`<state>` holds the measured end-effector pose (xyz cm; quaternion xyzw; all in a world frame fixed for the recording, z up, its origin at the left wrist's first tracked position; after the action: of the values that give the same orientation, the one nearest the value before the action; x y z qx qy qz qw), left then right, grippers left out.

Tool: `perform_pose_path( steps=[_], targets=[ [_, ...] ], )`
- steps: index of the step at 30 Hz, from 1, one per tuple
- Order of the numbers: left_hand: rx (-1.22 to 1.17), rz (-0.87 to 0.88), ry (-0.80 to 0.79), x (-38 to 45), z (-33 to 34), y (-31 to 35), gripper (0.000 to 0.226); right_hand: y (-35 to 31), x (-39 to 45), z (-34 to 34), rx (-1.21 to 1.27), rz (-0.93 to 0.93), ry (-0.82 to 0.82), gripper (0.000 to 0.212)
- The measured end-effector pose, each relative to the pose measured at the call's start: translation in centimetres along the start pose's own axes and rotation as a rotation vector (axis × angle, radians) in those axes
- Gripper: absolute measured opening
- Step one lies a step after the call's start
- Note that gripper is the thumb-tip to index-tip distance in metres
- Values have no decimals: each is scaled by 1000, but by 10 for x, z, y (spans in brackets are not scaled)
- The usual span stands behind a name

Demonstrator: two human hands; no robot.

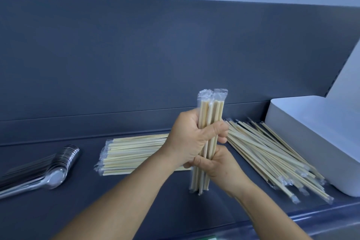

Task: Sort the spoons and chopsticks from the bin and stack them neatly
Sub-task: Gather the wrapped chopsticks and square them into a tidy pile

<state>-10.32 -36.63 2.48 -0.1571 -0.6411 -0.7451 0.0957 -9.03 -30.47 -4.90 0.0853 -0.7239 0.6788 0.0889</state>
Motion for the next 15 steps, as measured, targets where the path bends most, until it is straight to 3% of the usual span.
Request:
perform_pose_path(
  steps=[5, 8, 10, 12, 13, 15],
  targets=[
    [49, 5, 30, -3, -19, 9, 10, 0, -6, 15, 14, 20, -49, 20],
    [178, 114, 155, 3, -57, 40, 56, -8, 6, 17, -94, 17, 2, 14],
    [521, 339, 239, -2, -84, 74, 82, -11, 13, 20, -383, -17, 30, 18],
    [1043, 679, 203, -20, -89, 92, 76, -12, 17, 30, -732, -113, -6, 20],
    [1257, 790, 94, -29, -84, 84, 67, -13, 17, 39, -869, -179, -28, 23],
    [1518, 706, -204, -45, -82, 37, 51, -12, 17, 59, -1027, -286, -67, 20]
  ],
)
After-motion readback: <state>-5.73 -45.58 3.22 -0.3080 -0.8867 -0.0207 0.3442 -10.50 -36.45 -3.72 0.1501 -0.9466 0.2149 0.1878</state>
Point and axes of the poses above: each hand's wrist, its own x-axis towards the middle knuckle, its own z-axis out of the palm, y = z × x, the point moved 9 cm from there along x, towards the middle knuckle, and after that the axes turned 15 degrees about y, right-handed, at the moved point
